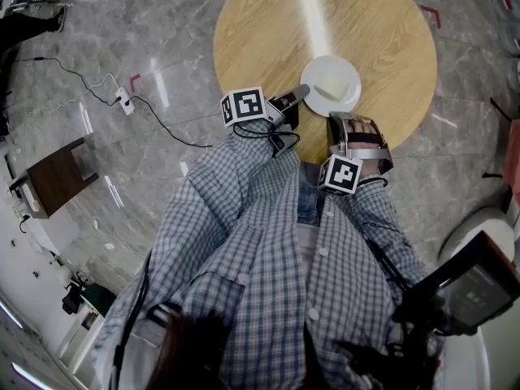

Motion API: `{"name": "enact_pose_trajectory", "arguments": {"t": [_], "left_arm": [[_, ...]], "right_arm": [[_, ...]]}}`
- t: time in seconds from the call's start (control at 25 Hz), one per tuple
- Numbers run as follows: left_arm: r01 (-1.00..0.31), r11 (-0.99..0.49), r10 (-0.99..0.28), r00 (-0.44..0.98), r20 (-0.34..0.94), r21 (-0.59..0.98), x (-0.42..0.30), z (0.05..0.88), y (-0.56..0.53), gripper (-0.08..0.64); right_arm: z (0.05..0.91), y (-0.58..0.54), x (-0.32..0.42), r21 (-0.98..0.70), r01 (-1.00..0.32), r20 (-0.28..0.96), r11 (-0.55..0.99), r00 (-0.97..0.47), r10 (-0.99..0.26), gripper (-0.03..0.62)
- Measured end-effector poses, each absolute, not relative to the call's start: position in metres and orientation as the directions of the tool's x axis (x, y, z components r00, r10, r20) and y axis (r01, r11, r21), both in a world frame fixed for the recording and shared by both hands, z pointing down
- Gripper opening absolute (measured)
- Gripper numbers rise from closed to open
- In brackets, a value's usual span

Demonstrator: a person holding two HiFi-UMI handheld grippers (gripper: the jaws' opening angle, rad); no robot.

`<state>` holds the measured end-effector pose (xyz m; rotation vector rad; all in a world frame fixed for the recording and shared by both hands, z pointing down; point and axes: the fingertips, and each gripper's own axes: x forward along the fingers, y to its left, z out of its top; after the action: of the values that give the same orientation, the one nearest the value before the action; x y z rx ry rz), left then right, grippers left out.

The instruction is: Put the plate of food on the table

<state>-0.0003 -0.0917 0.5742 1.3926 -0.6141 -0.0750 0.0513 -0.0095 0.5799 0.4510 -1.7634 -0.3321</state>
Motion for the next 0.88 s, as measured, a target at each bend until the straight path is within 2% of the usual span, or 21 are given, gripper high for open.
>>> {"name": "enact_pose_trajectory", "arguments": {"t": [0.4, 0.44, 0.52, 0.56, 0.88], "left_arm": [[-0.328, 0.183, -0.367, 0.852, 0.374, 0.927, 0.005, 0.577, -0.093, 0.023], [-0.317, 0.189, -0.372, 0.853, 0.367, 0.929, 0.005, 0.576, -0.093, 0.029], [-0.292, 0.2, -0.375, 0.859, 0.349, 0.935, 0.004, 0.573, -0.092, 0.099], [-0.279, 0.206, -0.374, 0.863, 0.339, 0.938, 0.004, 0.572, -0.092, 0.112], [-0.244, 0.255, -0.37, 0.869, 0.328, 0.936, 0.002, 0.576, -0.084, 0.117]], "right_arm": [[0.586, -0.012, 0.056, 0.434, -0.169, 0.872, 0.885, -0.168, -0.46, 0.046], [0.586, -0.012, 0.055, 0.428, -0.176, 0.875, 0.887, -0.165, -0.455, 0.046], [0.585, -0.013, 0.053, 0.423, -0.183, 0.877, 0.887, -0.162, -0.452, 0.048], [0.585, -0.015, 0.053, 0.425, -0.182, 0.877, 0.886, -0.159, -0.454, 0.048], [0.594, -0.032, 0.051, 0.418, -0.189, 0.881, 0.889, -0.154, -0.447, 0.048]]}}
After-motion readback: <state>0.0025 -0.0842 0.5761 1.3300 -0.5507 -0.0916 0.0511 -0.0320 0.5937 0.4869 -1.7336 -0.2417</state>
